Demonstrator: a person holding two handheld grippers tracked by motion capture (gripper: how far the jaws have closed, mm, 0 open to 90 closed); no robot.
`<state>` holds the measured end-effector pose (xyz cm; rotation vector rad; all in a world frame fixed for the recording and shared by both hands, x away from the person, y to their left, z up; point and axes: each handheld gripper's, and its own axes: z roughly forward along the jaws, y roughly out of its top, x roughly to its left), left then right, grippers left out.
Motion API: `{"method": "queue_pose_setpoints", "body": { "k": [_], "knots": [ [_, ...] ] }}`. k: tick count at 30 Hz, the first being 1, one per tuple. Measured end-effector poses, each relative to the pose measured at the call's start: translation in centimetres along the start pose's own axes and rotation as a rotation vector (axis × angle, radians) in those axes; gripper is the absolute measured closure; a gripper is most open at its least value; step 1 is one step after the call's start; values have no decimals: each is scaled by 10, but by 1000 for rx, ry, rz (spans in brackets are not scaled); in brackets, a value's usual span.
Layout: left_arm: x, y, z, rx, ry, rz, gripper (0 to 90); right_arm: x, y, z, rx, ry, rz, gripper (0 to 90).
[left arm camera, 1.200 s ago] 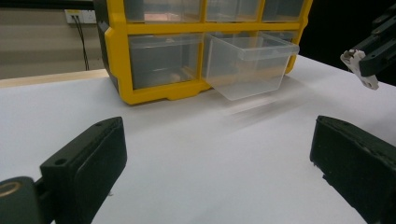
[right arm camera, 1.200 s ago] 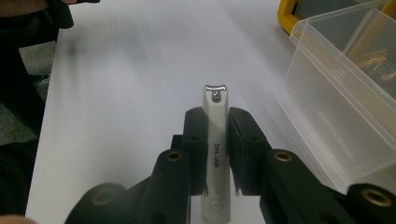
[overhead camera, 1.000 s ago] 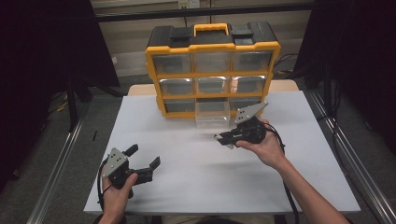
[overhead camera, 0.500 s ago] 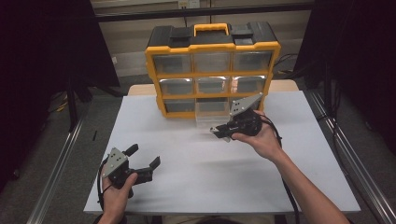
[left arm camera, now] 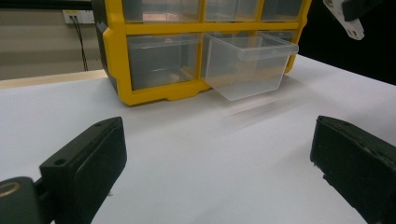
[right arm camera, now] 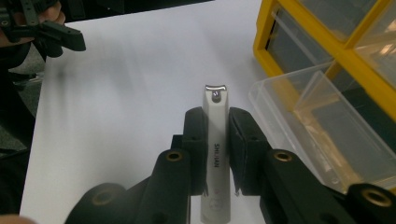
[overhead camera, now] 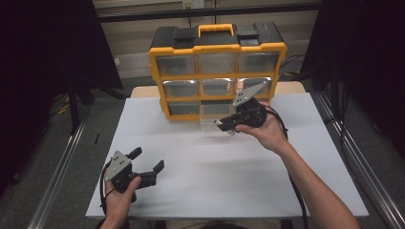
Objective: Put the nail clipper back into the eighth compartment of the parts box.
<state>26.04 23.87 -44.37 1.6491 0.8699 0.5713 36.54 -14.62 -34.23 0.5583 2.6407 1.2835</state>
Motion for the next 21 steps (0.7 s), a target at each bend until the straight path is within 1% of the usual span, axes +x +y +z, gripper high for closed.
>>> {"method": "queue_pose_setpoints", "body": {
  "k": [8,10,11,14,16,17,21],
  "knots": [
    [0,0,0,3,6,2,38,-11,17,0,19,-22,-5,773],
    [0,0,0,-2,0,-6,38,-14,20,1,26,-26,-12,773],
    [1,0,0,-3,-1,-7,38,-15,22,2,26,-21,-7,773],
    [1,0,-1,0,3,-7,38,-17,26,1,26,-30,-11,773],
    [1,0,-1,-3,-2,-5,38,-17,29,0,20,-32,-16,773],
    [1,0,-1,-3,-2,-5,38,-17,31,-1,22,-35,-24,773],
    [1,0,-1,-1,0,-2,38,-19,36,-2,34,-42,-28,773]
  ]
}}
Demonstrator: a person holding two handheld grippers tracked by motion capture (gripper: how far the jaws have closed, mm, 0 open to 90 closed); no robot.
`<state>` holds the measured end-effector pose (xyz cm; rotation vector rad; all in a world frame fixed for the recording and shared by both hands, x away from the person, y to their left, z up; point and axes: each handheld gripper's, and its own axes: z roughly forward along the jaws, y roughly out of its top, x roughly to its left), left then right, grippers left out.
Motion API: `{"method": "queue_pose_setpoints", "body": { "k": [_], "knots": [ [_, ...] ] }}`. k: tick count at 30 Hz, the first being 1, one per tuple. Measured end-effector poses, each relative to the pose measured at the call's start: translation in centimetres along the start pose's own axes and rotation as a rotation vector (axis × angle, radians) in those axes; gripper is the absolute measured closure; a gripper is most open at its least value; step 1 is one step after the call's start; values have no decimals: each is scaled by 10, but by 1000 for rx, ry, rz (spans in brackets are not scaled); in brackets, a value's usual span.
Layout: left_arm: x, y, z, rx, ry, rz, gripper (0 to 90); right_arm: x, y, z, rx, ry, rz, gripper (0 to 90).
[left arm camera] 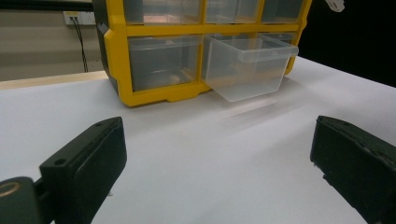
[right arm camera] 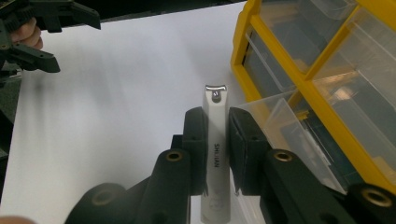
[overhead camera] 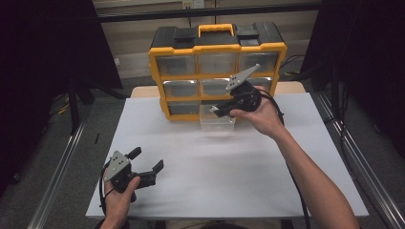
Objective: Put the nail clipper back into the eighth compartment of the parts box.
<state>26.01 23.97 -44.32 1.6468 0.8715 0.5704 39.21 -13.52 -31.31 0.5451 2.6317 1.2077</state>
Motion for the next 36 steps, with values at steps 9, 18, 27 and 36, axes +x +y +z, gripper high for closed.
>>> {"method": "queue_pose_setpoints", "body": {
  "k": [9,18,27,36],
  "knots": [
    [1,0,0,-2,-2,1,38,-13,2,10,44,-25,21,773],
    [0,-1,0,-3,7,-5,38,-24,11,19,75,-25,36,773],
    [0,0,-1,-5,0,-3,38,-38,19,20,99,-46,60,773],
    [-1,0,0,-3,0,-1,38,-42,20,28,120,-42,65,773]
  ]
}}
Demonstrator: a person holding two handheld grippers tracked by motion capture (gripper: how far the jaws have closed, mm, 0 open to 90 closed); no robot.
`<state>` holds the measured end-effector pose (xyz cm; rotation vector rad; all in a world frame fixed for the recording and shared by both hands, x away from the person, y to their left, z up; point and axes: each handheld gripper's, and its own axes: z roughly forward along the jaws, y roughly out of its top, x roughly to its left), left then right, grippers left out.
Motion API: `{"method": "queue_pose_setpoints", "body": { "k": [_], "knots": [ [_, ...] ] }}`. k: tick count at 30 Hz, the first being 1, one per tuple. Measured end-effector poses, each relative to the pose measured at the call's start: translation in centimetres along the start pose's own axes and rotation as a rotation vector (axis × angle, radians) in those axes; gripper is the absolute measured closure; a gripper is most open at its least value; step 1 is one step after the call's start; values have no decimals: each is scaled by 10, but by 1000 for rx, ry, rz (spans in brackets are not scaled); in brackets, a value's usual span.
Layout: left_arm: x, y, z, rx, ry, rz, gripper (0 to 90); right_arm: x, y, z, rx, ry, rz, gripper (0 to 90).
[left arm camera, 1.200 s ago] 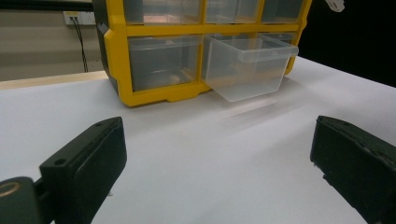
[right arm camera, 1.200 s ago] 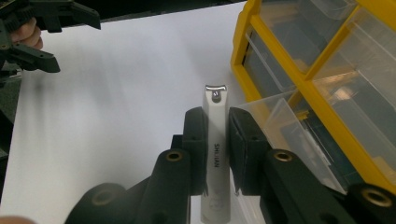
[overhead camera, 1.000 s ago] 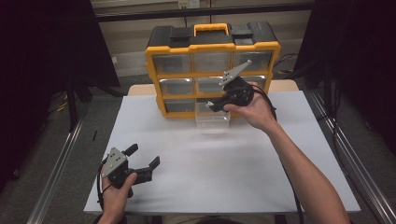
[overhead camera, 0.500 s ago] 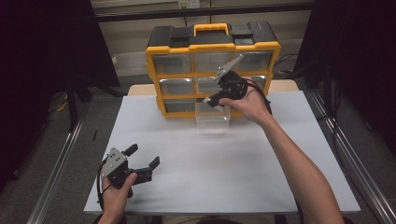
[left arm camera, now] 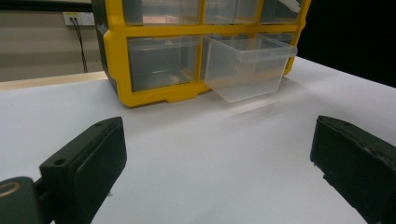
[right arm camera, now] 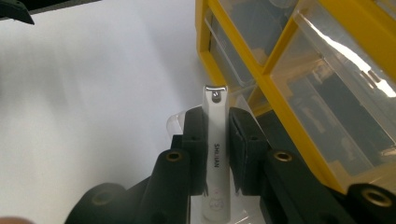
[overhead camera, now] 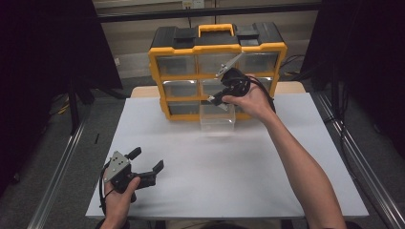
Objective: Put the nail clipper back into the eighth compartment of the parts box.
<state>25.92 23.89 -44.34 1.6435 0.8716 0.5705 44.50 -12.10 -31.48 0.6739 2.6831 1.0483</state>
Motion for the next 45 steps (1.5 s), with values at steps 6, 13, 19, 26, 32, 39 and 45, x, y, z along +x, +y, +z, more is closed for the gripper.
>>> {"method": "queue_pose_setpoints", "body": {
  "k": [6,13,19,26,32,39,45],
  "knots": [
    [1,0,0,-2,2,0,38,-3,1,9,74,21,-2,773],
    [0,0,0,-2,-1,-1,38,-8,0,16,121,26,21,773],
    [0,0,0,4,-5,1,38,-14,-1,24,176,8,54,773],
    [0,0,0,4,-5,0,37,-20,1,33,216,3,62,773],
    [1,0,-1,6,-6,3,38,-20,1,41,239,6,57,773],
    [1,0,0,3,-6,-1,38,-21,-3,45,243,1,51,772],
    [1,0,-1,3,-6,-1,38,-20,-6,49,260,10,70,773]
  ]
}}
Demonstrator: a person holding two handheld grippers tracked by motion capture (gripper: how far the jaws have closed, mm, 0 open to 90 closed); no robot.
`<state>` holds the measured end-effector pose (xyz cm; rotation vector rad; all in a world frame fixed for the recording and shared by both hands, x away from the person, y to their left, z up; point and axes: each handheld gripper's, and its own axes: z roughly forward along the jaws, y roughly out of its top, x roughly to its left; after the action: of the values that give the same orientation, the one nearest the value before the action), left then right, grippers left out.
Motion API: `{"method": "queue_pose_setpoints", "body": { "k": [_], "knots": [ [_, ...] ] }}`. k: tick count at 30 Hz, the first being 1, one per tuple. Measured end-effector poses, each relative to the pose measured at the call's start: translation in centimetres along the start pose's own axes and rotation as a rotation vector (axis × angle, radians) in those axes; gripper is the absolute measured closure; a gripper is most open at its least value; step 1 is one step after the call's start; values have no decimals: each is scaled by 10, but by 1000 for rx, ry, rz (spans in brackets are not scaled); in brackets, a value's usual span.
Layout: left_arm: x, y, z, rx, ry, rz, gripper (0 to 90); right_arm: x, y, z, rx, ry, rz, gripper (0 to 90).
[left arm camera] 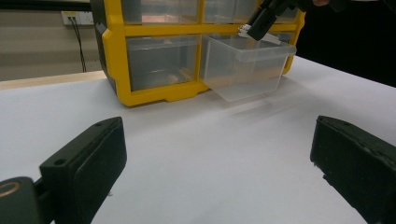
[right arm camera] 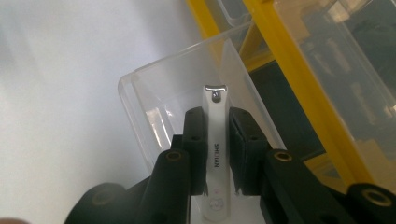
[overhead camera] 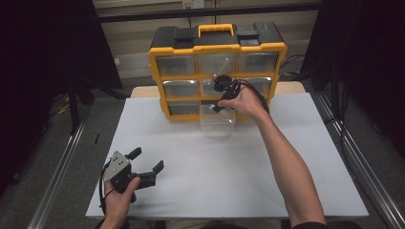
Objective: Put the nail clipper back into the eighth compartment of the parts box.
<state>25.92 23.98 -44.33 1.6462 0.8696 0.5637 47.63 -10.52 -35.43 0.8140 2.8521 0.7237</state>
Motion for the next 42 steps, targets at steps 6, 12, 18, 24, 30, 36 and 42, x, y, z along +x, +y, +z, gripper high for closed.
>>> {"method": "queue_pose_setpoints", "body": {
  "k": [6,12,18,24,30,36,42],
  "knots": [
    [0,0,0,2,-1,-1,38,0,-1,5,2,4,4,772],
    [0,0,0,1,1,-2,38,-1,-5,9,5,3,1,772],
    [0,0,0,7,0,3,38,-3,-9,12,0,4,3,772],
    [1,0,0,8,1,2,36,-4,-11,15,0,9,21,765],
    [0,0,0,3,2,-2,35,-5,-11,15,-44,-13,13,622],
    [0,-1,0,6,-2,1,35,-4,-13,12,-84,-21,36,515],
    [0,-1,1,4,-4,0,35,-2,-16,11,-122,-47,45,397]
  ]
}}
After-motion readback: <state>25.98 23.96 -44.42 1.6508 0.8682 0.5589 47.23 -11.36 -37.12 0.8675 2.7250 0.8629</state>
